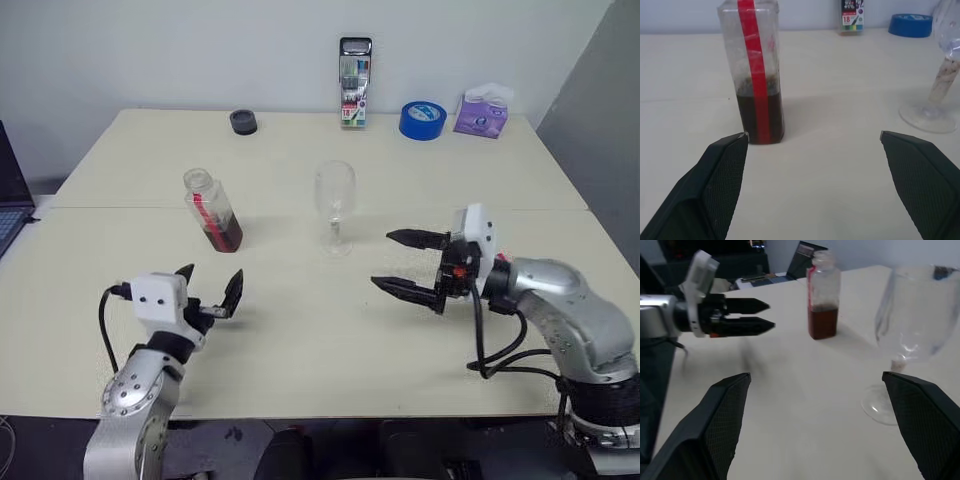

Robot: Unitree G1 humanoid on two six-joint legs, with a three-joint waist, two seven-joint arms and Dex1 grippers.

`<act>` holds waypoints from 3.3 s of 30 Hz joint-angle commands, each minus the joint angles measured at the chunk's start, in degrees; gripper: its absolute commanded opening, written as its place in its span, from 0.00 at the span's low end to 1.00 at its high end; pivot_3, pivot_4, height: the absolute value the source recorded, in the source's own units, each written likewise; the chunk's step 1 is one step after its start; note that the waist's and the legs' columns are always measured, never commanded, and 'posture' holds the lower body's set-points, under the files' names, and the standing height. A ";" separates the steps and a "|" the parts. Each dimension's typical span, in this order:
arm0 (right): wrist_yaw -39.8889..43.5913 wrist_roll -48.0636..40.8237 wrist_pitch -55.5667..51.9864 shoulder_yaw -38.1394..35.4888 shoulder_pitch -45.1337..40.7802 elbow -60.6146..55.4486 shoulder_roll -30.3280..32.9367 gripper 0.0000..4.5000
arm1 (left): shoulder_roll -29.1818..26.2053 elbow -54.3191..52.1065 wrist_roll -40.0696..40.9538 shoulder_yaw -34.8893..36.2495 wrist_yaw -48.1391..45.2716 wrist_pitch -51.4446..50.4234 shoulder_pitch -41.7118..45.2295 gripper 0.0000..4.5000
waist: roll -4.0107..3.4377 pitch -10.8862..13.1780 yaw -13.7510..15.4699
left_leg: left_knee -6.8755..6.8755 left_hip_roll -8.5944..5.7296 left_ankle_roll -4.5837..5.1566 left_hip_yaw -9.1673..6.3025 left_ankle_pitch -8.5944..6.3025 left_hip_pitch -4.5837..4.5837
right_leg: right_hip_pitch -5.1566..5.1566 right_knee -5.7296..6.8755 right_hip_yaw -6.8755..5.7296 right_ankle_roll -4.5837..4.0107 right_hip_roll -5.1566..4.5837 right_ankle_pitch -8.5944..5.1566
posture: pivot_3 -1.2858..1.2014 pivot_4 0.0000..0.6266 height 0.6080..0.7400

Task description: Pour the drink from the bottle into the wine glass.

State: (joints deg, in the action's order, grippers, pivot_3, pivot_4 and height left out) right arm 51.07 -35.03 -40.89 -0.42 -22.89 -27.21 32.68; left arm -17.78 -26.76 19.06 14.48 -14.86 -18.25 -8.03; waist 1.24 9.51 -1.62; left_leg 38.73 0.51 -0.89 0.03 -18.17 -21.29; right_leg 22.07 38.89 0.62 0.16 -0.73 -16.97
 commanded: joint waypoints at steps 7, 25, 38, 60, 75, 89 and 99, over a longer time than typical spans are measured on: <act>-5.33 -6.57 -4.38 -0.85 -4.28 -4.24 -0.73 1.00 | -1.83 6.08 -1.69 1.43 0.19 1.85 7.78 1.00 | 0.04 0.00 0.16 | 0.11 -0.01 0.00 -0.15 0.00 -0.42 | 0.27 -0.03 -0.18 0.00 -0.02 0.01 | 0.52 0.24 1.00; -10.63 -6.42 -3.92 -0.64 -4.96 -3.84 -0.77 1.00 | -6.14 17.92 -3.06 2.12 -2.11 4.62 19.43 1.00 | 0.04 0.01 0.15 | 0.12 -0.04 -0.03 -0.23 0.02 -0.49 | 0.29 -0.05 -0.28 0.00 -0.07 0.01 | 0.52 0.24 1.00; -12.07 -5.87 -3.82 0.00 -5.55 -3.62 -0.87 1.00 | -8.20 32.94 -4.12 1.21 -6.17 11.28 25.80 1.00 | 0.04 0.01 0.19 | 0.15 -0.04 -0.04 -0.27 0.03 -0.50 | 0.29 -0.04 -0.33 0.00 -0.09 0.01 | 0.52 0.24 1.00; -15.14 -4.39 -3.20 -0.52 -4.18 -4.73 -0.70 1.00 | -9.09 58.50 -6.75 -0.90 -13.31 24.94 39.32 0.40 | 0.06 0.00 0.14 | 0.21 -0.08 -0.21 -0.44 0.13 -0.65 | 0.35 -0.02 -0.53 0.01 -0.14 0.01 | 0.52 0.24 1.00; -21.81 3.09 5.46 -1.29 -5.65 -0.31 -5.32 1.00 | -16.21 66.12 -18.47 -13.10 -21.81 27.29 61.58 0.40 | 0.21 0.08 0.66 | 0.31 -0.24 -0.35 -0.80 0.22 -0.95 | 0.42 0.00 -0.94 0.01 -0.22 0.00 | 0.52 0.24 1.00; -24.85 4.55 6.55 -0.47 -8.50 -0.02 -10.92 1.00 | -15.02 82.95 -27.56 -21.97 -27.89 42.35 78.27 0.40 | 0.20 0.08 0.10 | 0.37 -0.33 -0.50 -0.84 0.38 -1.71 | 1.25 0.12 -1.05 0.01 -0.28 0.00 | 0.52 0.24 1.00; -24.55 4.21 7.72 -0.22 -6.22 -1.80 -12.00 1.00 | -16.74 88.63 -36.18 -27.15 -25.80 53.10 83.28 0.40 | 0.20 0.08 0.06 | 0.38 -0.38 -0.49 -0.85 0.39 -1.72 | 1.25 0.14 -1.06 0.01 -0.32 0.00 | 0.52 0.24 1.00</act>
State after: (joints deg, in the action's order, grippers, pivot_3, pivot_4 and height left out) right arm 26.29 -30.30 -34.94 0.08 -29.53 -25.96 21.05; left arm -32.97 62.72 -16.17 -12.55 -42.62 32.26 71.86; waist 1.44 9.59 -1.56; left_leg 39.11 0.13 -1.37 -0.82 -17.77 -23.01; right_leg 23.32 39.03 -0.45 0.17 -1.05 -16.97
